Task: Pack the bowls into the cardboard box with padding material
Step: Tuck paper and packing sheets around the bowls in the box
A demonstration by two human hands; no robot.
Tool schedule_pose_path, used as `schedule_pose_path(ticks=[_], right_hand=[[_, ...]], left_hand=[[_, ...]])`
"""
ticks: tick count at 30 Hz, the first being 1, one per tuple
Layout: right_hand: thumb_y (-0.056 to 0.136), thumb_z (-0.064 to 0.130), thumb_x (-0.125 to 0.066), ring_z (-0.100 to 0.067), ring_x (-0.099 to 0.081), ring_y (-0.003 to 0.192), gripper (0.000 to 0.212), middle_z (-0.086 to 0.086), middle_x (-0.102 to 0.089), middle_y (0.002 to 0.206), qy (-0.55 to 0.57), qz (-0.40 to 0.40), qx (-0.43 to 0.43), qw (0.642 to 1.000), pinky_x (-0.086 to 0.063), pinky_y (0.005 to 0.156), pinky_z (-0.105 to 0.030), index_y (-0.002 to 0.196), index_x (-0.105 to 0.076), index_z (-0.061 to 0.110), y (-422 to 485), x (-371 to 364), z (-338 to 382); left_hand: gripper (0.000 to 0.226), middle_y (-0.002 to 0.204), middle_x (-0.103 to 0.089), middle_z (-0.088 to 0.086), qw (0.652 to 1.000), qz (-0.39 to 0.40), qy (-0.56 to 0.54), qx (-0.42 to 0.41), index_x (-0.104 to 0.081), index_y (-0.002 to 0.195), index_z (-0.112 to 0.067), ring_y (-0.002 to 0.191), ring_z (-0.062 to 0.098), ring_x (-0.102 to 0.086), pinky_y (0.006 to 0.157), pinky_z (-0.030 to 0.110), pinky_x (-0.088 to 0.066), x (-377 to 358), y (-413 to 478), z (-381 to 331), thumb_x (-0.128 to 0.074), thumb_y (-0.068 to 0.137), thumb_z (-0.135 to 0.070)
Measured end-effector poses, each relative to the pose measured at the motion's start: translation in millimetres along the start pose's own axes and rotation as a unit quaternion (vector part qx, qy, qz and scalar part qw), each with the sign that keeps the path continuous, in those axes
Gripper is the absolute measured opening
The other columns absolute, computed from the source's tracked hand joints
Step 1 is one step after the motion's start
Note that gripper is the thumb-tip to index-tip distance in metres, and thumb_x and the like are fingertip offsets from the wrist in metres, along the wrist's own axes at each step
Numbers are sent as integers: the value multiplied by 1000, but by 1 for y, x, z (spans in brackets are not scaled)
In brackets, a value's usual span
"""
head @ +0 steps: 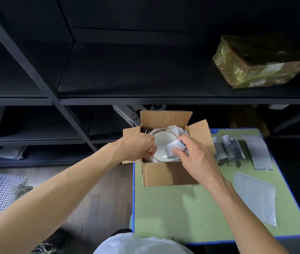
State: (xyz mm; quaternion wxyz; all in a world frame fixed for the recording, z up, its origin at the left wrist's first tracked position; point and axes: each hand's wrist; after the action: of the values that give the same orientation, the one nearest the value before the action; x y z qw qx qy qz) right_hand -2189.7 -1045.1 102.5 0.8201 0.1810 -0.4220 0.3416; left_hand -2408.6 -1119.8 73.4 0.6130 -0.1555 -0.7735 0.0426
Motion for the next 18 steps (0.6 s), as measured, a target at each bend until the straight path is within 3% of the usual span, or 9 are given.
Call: schedule_pose_path(ticks=[3,6,12,18], right_hand=[[95,23,-57,-22,-47,73,10,3,-49,76,17,13,12,1000,-42,65,-36,92,-48,20,-1,0,3],[95,21,-55,-16,-50,74,6,8,-54,82,23,38,43,998,-45,67,-36,100,-53,24,-3,-5,13],[94,24,-56,-24,-55,76,8,6,-60,83,-30,62,69,995,-47,62,-40,99,-50,24,2,-27,21],[95,22,-55,-28,-58,80,10,4,-62,91,-83,47,122,988,-44,59,-38,104,-54,22,11,-35,34]], left_hand=[[11,90,-58,-7,999,-39,-1,-22,-70,92,-21,76,15,-51,61,23,-25,-7,4,4,-60,95,-23],[8,76,-52,-8,998,-50,-6,-41,-65,82,-19,69,18,-53,60,31,-36,-7,7,10,-65,90,-19],[9,89,-66,-2,999,41,0,-34,-72,87,-15,84,20,-60,72,34,-50,13,10,18,-63,87,-14],[13,83,-67,3,998,-29,-28,-45,-68,78,-8,77,26,-61,70,43,-52,-4,13,24,-57,85,-5]])
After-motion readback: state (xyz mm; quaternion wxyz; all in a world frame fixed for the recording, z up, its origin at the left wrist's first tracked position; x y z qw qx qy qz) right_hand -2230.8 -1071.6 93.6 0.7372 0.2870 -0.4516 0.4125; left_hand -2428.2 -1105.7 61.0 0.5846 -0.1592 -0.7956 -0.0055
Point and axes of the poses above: each hand's wrist, its own y-axis towards the middle knuckle, its own x-axis out of the back of the hand, z = x × y
